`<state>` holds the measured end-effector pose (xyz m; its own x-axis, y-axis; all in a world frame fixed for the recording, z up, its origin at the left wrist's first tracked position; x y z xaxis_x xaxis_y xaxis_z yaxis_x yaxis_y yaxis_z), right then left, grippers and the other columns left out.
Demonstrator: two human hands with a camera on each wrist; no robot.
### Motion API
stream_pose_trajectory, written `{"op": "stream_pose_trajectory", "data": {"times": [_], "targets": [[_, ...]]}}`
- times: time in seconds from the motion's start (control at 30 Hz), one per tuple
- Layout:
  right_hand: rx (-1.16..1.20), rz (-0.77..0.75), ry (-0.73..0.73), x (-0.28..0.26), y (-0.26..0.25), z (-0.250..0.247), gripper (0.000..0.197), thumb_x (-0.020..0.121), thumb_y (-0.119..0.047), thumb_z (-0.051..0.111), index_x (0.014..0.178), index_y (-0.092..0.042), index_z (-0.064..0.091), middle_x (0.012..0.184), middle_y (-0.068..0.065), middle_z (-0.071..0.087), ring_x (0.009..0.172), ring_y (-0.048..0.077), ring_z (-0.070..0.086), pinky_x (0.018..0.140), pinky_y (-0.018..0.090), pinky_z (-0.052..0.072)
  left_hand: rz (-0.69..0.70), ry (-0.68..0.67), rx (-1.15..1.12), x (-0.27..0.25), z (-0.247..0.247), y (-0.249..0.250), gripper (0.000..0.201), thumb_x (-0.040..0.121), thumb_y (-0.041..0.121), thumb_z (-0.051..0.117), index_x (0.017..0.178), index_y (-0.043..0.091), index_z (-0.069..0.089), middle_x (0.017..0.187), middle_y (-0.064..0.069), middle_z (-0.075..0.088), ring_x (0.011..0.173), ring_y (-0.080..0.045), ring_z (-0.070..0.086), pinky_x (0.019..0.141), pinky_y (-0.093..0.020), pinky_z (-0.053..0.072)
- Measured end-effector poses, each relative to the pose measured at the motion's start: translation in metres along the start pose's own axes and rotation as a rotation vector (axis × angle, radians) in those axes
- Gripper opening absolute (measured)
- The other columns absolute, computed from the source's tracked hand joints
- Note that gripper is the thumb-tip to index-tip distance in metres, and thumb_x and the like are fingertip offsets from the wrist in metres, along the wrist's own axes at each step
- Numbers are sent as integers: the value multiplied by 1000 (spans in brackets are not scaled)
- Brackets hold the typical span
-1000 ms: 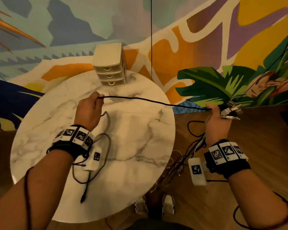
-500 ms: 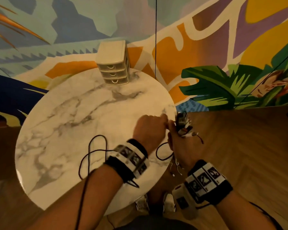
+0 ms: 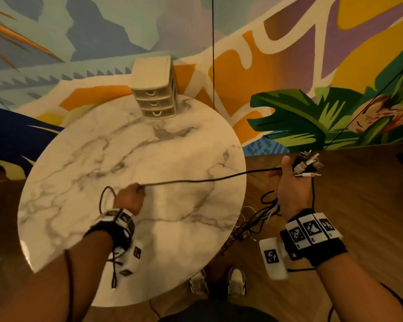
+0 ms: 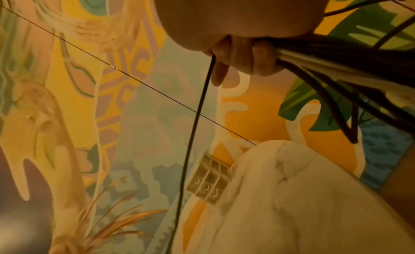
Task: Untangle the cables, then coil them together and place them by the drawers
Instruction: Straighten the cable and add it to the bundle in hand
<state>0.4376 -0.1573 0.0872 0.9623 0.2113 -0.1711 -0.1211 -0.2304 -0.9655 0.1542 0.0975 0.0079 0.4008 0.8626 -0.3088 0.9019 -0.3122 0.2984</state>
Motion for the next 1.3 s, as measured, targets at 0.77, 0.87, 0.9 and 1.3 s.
{"op": "stream_pose_trajectory", "data": {"times": [0.77, 0.87, 0.9, 1.3], "targets": [[253, 176, 195, 12, 33, -26, 31, 94, -45, 49, 81, -18, 57, 60, -8, 53, 52, 4, 49, 59, 24, 46, 27, 36, -533, -3, -83, 97, 57, 96, 46, 42, 59, 6, 61, 48, -10, 41, 46, -24, 39, 50, -28, 32], [227, 84, 38, -1, 17, -13, 50, 92, -56, 40, 62, -25, 67, 47, -8, 54, 38, 4, 44, 40, 16, 35, 187, 33, -523, -21, -97, 132, 54, 95, 48, 43, 62, 9, 61, 48, -4, 39, 46, -20, 36, 53, -31, 29], [223, 77, -42, -7, 13, -6, 52, 90, -59, 39, 58, -29, 68, 48, -8, 56, 40, 4, 46, 41, 16, 35, 230, 33, -511, -28, -101, 145, 53, 95, 46, 43, 63, 9, 61, 47, -3, 39, 46, -19, 37, 53, -30, 29], [103, -125, -457, -26, -52, 45, 27, 95, -13, 50, 71, -15, 62, 41, -20, 52, 44, -6, 49, 53, 14, 31, 670, -199, -25, -88, -55, 222, 25, 97, 25, 40, 79, 11, 50, 76, -6, 60, 67, -20, 53, 62, -37, 42]]}}
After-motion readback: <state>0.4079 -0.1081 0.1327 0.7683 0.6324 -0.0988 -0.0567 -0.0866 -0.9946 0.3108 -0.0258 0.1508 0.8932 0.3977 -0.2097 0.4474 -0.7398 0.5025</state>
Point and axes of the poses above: each hand's wrist, its own x-axis towards the middle knuckle, its own z-axis out of the palm, y = z × x, the point moved 2 cm from there along x, towards the middle knuckle
